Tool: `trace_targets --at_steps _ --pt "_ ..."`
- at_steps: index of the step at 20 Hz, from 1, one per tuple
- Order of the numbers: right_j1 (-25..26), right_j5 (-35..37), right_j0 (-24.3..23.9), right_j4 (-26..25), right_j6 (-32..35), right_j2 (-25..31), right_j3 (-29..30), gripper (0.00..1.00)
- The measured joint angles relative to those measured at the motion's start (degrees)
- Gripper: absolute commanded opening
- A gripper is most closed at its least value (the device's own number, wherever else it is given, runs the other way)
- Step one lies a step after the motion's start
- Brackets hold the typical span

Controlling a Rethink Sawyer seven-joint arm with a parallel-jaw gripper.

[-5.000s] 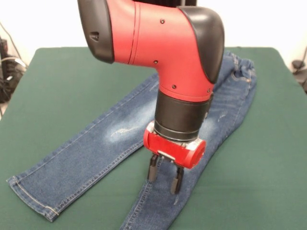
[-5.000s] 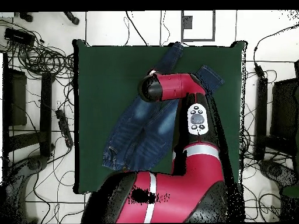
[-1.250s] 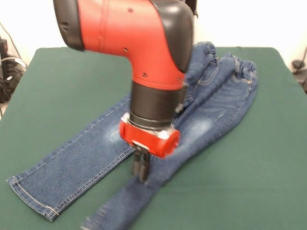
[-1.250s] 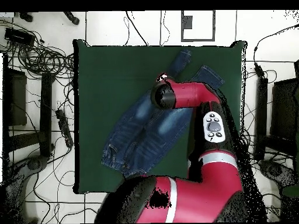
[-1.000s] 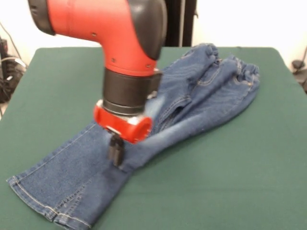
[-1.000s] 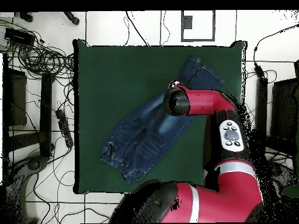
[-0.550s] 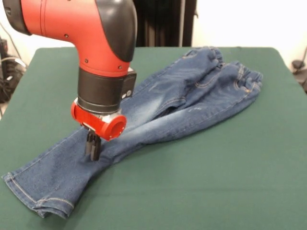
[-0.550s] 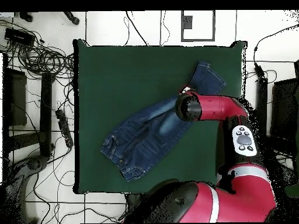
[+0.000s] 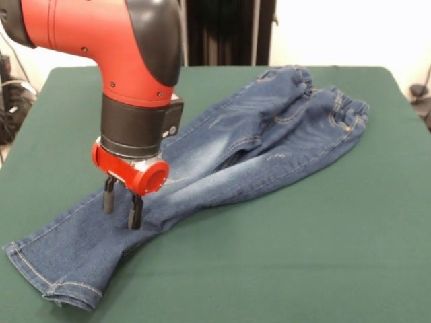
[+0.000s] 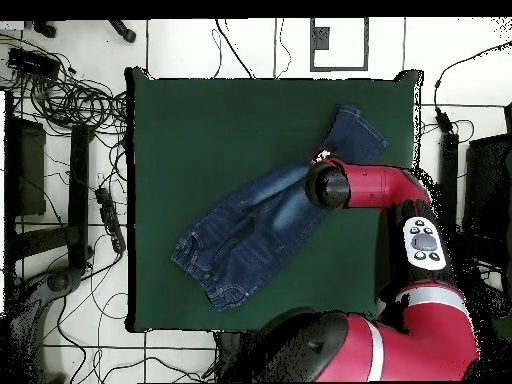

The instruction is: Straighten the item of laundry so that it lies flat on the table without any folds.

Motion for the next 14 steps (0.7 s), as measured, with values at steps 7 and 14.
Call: trace_targets --at_steps 7,14 --pt "0.0 0.0 0.4 0.0 0.0 -0.2 0.0 1.0" --pt "-0.7 0.0 3.1 -0.1 0.0 -2.3 0.0 1.0"
